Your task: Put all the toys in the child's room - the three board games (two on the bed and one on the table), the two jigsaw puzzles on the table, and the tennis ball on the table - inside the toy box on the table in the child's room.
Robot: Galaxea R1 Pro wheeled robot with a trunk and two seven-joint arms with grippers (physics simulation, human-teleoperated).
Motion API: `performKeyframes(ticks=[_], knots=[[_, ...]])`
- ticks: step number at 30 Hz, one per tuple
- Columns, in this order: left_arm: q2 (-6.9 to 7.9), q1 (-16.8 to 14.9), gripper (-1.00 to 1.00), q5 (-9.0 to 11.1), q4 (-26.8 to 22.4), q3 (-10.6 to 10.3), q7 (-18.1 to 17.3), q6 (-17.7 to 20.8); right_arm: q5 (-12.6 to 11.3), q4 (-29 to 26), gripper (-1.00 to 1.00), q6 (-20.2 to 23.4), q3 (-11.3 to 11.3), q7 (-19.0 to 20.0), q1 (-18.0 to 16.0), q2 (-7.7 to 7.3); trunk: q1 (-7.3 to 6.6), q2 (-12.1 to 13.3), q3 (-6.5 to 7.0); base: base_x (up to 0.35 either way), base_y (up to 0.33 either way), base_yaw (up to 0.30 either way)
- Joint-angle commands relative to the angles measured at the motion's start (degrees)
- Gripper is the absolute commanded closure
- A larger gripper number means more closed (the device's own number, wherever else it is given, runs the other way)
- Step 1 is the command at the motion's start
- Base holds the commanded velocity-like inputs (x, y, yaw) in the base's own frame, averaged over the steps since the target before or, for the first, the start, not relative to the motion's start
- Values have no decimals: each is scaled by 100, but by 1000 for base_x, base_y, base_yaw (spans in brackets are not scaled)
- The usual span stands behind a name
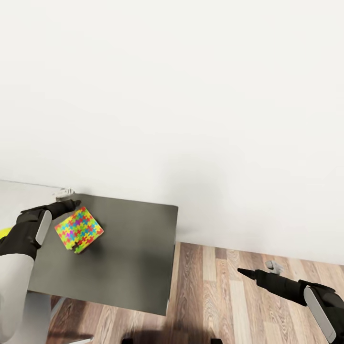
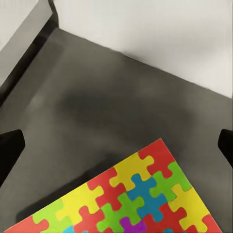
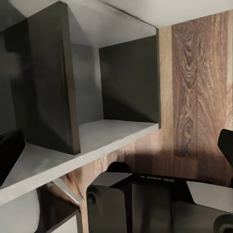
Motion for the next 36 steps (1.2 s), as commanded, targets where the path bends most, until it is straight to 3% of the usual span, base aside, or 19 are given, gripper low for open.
performKeyframes(ticks=[1, 36], knots=[[-2, -3, -100, 54, -5, 11, -3, 36, -13, -3, -100, 35, -7, 10, -3, 0, 4, -9, -8, 86, 56, 0], [-50, -3, -100, 42, 232, -24, -3, -143, -12, -3, -100, 35, -7, 10, -3, 0, 4, -9, -291, 5, 3, 0]])
